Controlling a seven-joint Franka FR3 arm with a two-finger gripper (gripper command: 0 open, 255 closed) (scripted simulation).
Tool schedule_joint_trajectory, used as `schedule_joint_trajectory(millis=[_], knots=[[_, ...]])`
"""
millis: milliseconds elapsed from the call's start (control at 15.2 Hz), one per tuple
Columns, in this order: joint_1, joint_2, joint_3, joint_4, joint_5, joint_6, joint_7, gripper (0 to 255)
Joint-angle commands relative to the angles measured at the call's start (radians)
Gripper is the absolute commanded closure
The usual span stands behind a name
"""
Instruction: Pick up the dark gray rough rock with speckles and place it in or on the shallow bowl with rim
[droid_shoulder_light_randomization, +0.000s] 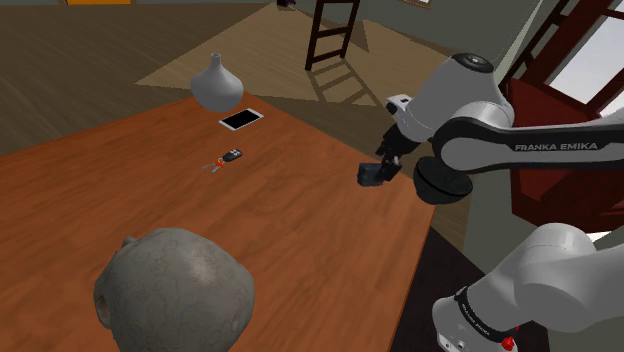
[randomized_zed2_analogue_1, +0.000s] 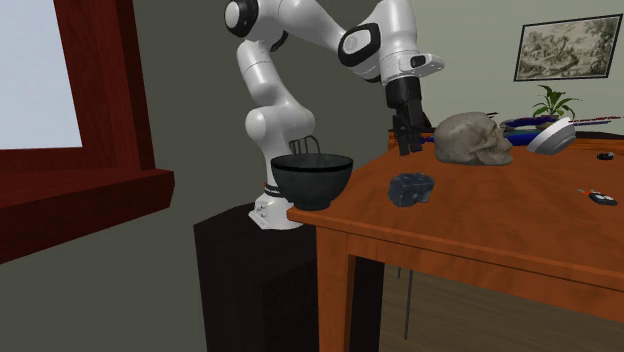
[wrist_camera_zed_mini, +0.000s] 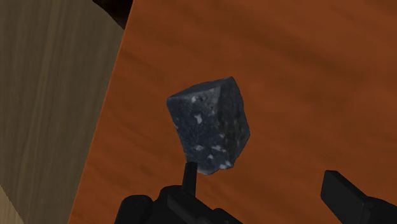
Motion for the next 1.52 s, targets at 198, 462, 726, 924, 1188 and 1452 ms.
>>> schedule_joint_trajectory(millis=[198,462,726,924,1188,1452], knots=[[-0.009,0.053,0.001,-0.023,-0.013,0.077,0.008,0],[-0.009,0.053,0.001,-0.023,-0.013,0.077,0.008,0],[-0.009,0.053,0.001,-0.022,-0.013,0.077,0.008,255],[-0.009,0.053,0.001,-0.022,-0.013,0.077,0.008,255],[-0.009,0.053,0.001,-0.022,-0.013,0.077,0.008,255],[0.022,0.130,-0.078,0.083,0.042,-0.044,-0.129,0]])
